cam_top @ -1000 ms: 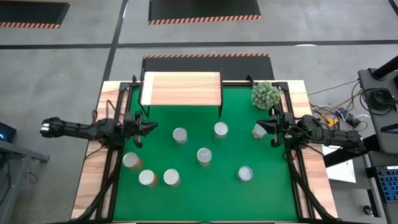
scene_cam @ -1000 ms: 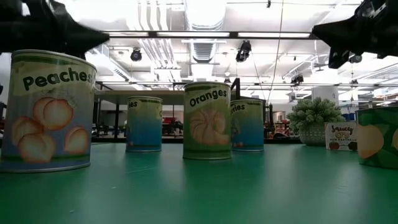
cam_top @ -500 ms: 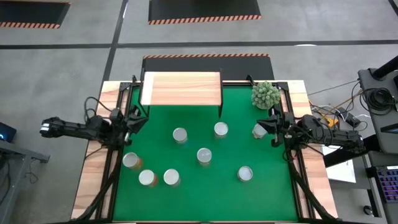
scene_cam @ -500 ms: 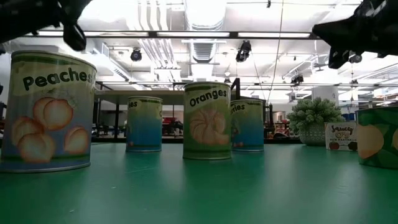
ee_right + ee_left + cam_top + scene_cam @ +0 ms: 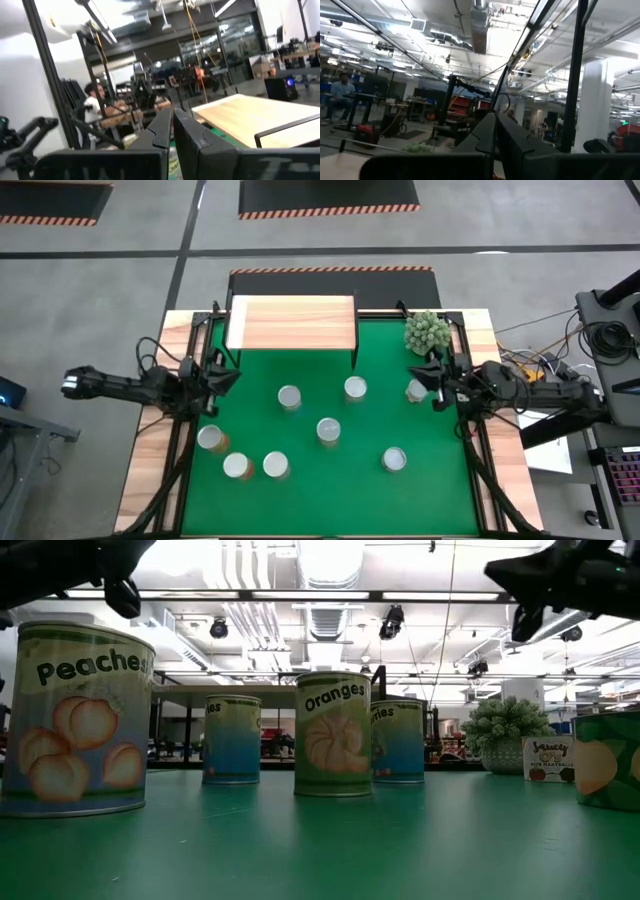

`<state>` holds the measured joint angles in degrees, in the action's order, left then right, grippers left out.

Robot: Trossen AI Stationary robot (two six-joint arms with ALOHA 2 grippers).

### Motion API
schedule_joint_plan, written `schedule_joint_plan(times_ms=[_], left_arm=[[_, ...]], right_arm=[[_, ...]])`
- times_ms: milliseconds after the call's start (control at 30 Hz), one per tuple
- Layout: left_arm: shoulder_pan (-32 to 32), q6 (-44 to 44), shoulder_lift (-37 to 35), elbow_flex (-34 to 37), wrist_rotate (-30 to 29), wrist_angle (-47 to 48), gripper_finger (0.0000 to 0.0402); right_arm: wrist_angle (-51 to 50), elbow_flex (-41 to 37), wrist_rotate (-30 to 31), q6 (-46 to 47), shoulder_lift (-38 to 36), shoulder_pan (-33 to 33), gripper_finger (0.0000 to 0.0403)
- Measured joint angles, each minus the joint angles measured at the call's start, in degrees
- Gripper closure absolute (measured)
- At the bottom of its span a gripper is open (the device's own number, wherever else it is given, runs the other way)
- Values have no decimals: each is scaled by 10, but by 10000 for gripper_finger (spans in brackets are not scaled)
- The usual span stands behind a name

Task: Pick and place cans onto a shelf
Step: Put the canned oranges on the shelf

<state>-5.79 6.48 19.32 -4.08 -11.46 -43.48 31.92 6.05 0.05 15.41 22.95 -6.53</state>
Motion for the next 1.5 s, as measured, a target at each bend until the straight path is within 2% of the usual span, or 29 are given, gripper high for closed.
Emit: schedule_joint_plan(times_ms=[167,367,567,867,1100,1300,1500], left_arm=[[0,-1,6,0,-1,-31,402],[0,-15,6,0,-1,-31,402],[0,-15,6,0,-1,-27,402],[0,-15,8,0,-1,-23,402],[0,-15,9,0,-1,-22,402],[0,-15,10,0,-1,-24,402],[0,-15,11,0,-1,-23,402]], right_arm=[[1,61,0,-34,103,19,392],[1,148,1,-106,224,64,392],[-21,235,1,-135,334,97,392],[-172,369,6,-105,466,118,392],[-282,456,9,-90,544,164,392],[-452,559,45,-91,601,198,392],[-576,653,45,-94,655,202,392]])
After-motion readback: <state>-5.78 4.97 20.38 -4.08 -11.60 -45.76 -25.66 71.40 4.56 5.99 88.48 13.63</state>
